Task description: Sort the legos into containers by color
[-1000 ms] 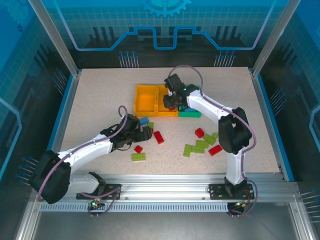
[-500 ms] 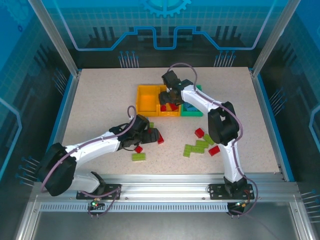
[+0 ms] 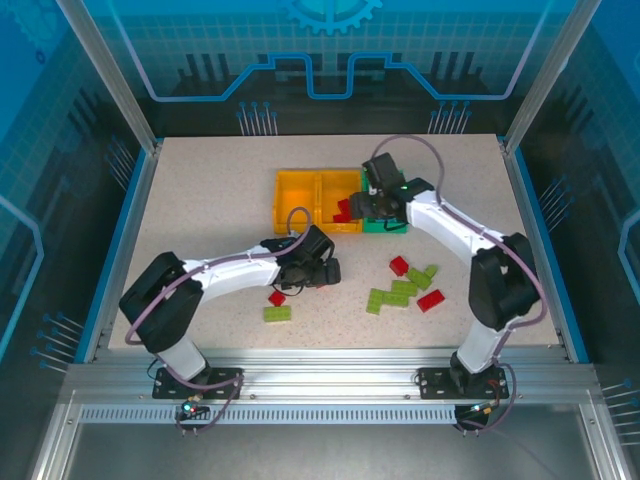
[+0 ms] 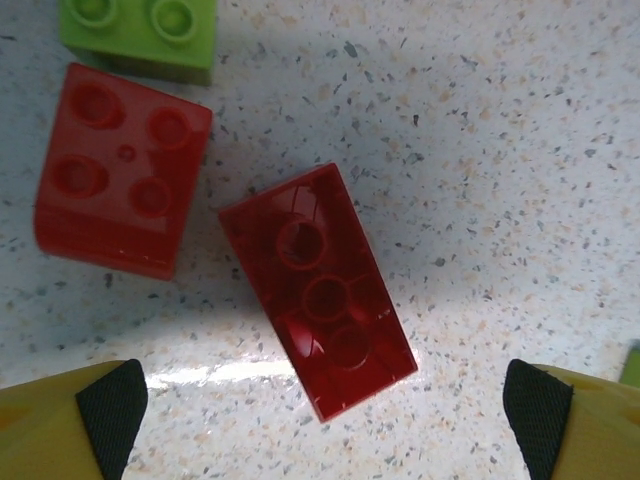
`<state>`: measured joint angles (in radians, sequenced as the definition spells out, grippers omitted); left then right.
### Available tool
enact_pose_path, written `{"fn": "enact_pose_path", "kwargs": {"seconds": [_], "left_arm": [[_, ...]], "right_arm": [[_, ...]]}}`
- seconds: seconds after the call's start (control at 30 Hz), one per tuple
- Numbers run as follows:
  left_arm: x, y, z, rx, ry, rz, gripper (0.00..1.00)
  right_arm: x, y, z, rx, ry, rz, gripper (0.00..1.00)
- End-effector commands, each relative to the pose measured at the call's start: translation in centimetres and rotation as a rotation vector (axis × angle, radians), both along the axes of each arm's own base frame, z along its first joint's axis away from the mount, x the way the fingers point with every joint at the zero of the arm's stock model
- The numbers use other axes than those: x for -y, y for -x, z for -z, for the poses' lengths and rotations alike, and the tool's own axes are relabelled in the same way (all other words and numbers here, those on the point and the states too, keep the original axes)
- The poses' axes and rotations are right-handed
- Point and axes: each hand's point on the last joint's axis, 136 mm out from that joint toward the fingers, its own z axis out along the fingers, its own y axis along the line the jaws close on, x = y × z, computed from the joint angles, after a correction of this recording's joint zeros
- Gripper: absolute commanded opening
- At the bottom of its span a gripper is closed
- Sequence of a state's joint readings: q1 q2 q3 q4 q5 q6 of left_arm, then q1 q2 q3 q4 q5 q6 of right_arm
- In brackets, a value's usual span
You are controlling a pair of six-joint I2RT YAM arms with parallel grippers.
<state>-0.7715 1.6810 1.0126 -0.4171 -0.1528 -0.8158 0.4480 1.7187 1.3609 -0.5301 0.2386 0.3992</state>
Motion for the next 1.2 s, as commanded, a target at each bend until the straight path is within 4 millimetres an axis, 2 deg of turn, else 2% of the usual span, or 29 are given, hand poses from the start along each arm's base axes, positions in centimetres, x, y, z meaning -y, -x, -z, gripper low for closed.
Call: {"fn": "enact_pose_path", "kwargs": {"seconds": [0.0, 0.17, 0.27, 0.4, 0.5, 0.6, 0.7, 0.9, 1.1, 1.17], "left_arm": [[0.6, -0.1, 0.3, -0.034, -0.018, -0.007, 0.93], [1.5, -1.0, 0.9, -0.045, -0.034, 0.005, 0.84], [1.8, -1.3, 1.5, -0.052, -0.043, 0.009, 0.72], [2.0, -1.3, 2.3, -0.075, -0.060, 0.019, 0.68], [2.1, -1.1, 2.8, -0.089, -0.059, 0.024, 0.56], [2.6, -1.4, 2.6, -0.081, -0.038, 0.034, 0.43], [3.4, -2.0, 1.6, -0.053, -0.014, 0.050, 0.36], [4.9, -4.4, -3.1, 0.061, 0.025, 0.096, 0.31], [4.6, -9.1, -8.2, 0.178, 0.044, 0.115, 0.31], [4.1, -11.0, -9.2, 0.205, 0.046, 0.108, 0.31]], "right_arm": [[3.2, 0.3, -0.2, 0.027, 0.018, 0.056, 0.77], [5.7, 1.7, 0.3, 0.022, 0.034, 0.083, 0.78], [7.1, 2.4, 0.8, 0.011, 0.045, 0.104, 0.78], [9.0, 3.0, 1.0, 0.011, 0.037, 0.144, 0.78], [10.2, 3.4, 1.1, 0.007, 0.019, 0.168, 0.78], [10.2, 3.8, 1.4, 0.005, -0.002, 0.150, 0.78], [8.5, 4.4, 2.0, -0.008, -0.052, 0.043, 0.77], [5.1, 7.1, 4.2, -0.093, -0.072, -0.168, 0.76], [4.0, 9.4, 6.7, -0.232, -0.012, -0.232, 0.75], [3.5, 9.8, 7.1, -0.255, 0.010, -0.244, 0.75]]}}
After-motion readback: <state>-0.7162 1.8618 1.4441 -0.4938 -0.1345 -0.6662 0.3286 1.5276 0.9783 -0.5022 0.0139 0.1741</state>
